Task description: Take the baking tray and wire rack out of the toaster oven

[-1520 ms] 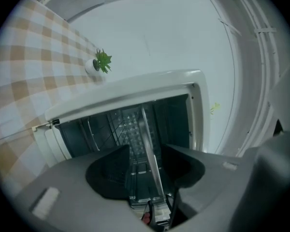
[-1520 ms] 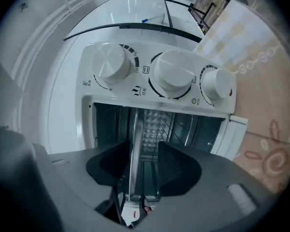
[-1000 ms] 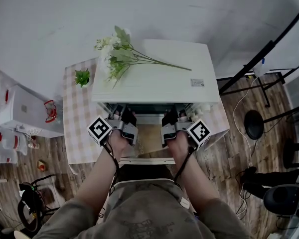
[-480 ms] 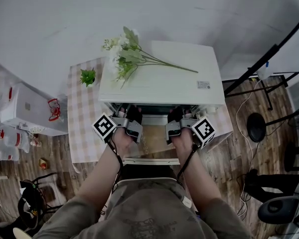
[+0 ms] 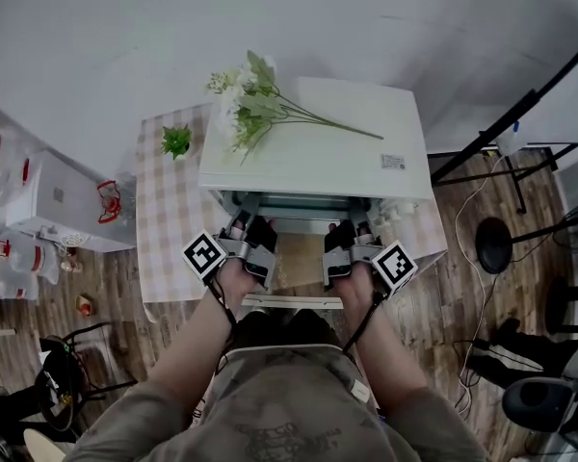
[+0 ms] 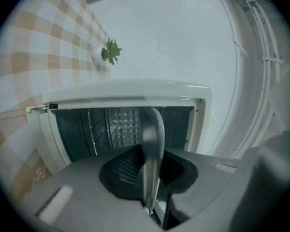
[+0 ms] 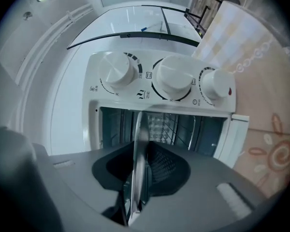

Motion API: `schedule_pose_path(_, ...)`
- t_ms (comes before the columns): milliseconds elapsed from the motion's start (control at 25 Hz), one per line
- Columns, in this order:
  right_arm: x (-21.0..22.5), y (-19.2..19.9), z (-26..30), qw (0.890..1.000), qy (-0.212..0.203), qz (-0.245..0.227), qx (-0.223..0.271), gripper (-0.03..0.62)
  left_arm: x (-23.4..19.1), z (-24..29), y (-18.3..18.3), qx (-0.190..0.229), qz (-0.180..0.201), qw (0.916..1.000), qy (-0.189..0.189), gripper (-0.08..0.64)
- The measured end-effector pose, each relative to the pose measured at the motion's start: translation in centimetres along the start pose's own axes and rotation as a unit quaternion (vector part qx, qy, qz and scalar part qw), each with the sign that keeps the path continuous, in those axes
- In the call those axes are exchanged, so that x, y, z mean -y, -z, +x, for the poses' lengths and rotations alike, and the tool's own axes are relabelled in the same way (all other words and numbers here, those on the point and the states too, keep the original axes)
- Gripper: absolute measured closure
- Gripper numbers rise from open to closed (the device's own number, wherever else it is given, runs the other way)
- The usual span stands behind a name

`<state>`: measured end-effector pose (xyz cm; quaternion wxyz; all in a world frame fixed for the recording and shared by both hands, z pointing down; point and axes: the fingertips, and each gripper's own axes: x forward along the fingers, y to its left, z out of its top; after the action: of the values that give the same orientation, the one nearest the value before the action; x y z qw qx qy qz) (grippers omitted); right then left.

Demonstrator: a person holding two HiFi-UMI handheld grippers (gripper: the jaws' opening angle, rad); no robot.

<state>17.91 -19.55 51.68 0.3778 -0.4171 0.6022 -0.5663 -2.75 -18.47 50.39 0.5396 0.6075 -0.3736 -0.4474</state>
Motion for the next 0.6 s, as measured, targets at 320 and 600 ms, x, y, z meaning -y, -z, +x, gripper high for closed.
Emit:
schedule_pose_path(320, 0.3, 1.1, -3.4, 1.000, 0.014, 0.008, -0.015, 0.508, 0.3, -3.3, 1.5, -0.008, -0.001, 0.9999, -0.011, 0.494)
schedule_pose_path(600, 0.4, 2.1, -6.5, 0.999, 0.023, 0.014, -0.028, 0.511, 0.6, -6.3, 2.9, -0.012, -0.006, 0.9997, -0.022, 0.497)
